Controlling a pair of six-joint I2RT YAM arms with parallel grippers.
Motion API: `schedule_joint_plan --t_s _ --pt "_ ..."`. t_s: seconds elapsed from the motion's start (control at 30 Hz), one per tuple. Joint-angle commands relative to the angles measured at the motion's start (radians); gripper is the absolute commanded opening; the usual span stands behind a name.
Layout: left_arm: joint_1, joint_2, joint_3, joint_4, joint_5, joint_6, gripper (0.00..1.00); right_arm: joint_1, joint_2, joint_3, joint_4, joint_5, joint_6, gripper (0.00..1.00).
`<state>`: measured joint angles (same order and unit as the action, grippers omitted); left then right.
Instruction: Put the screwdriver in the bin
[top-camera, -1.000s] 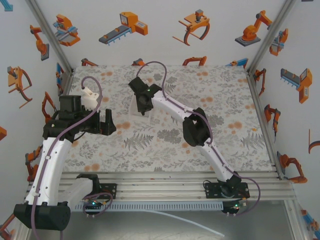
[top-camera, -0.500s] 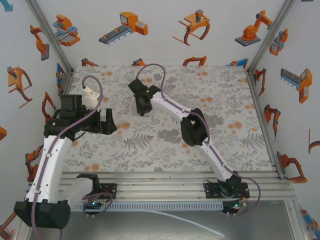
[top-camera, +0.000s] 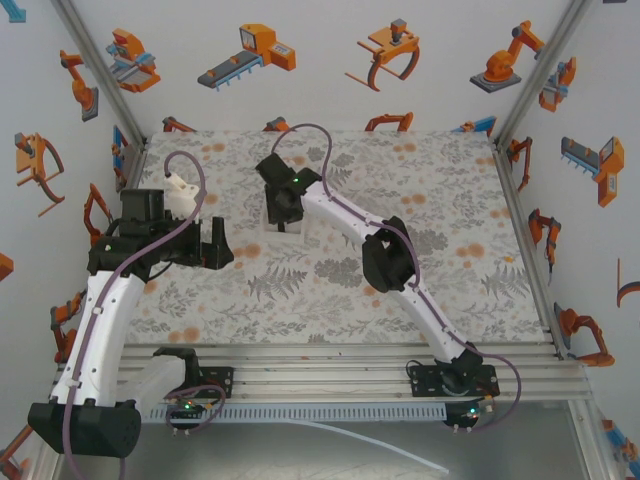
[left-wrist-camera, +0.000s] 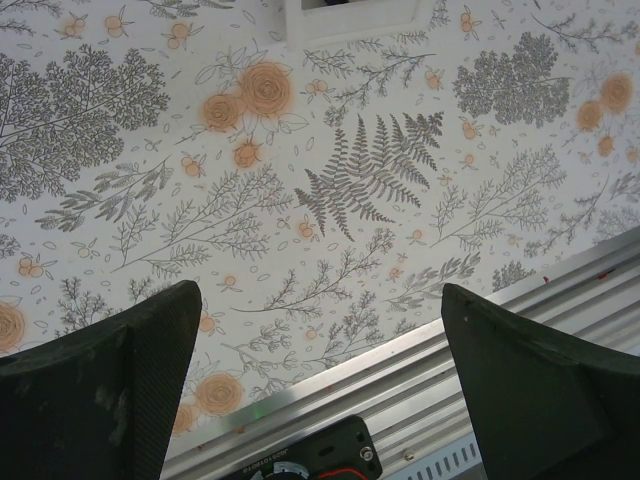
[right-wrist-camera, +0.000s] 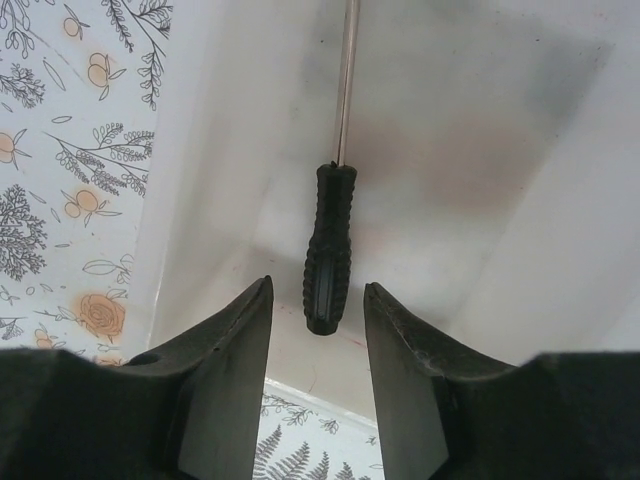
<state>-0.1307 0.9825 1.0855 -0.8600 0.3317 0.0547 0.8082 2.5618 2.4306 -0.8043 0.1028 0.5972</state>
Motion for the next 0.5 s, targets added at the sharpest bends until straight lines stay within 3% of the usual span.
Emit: schedule_joint_plan --t_s 0.0,0.3,0.47 --pt "-0.004 -0.004 0.016 0.001 -0.001 -0.010 0.97 -0.004 -0.055 0.037 -0.040 0.027 -0.010 0.43" --pt "-0.004 0.013 0.037 0.001 -0.054 -0.004 0.97 -0.003 -0.220 0.018 -0.075 0.090 -0.035 0.48" --pt "-0.004 0.034 0.035 0.013 -0.079 -0.012 0.97 0.002 -0.413 -0.163 -0.031 0.141 -0.047 0.52"
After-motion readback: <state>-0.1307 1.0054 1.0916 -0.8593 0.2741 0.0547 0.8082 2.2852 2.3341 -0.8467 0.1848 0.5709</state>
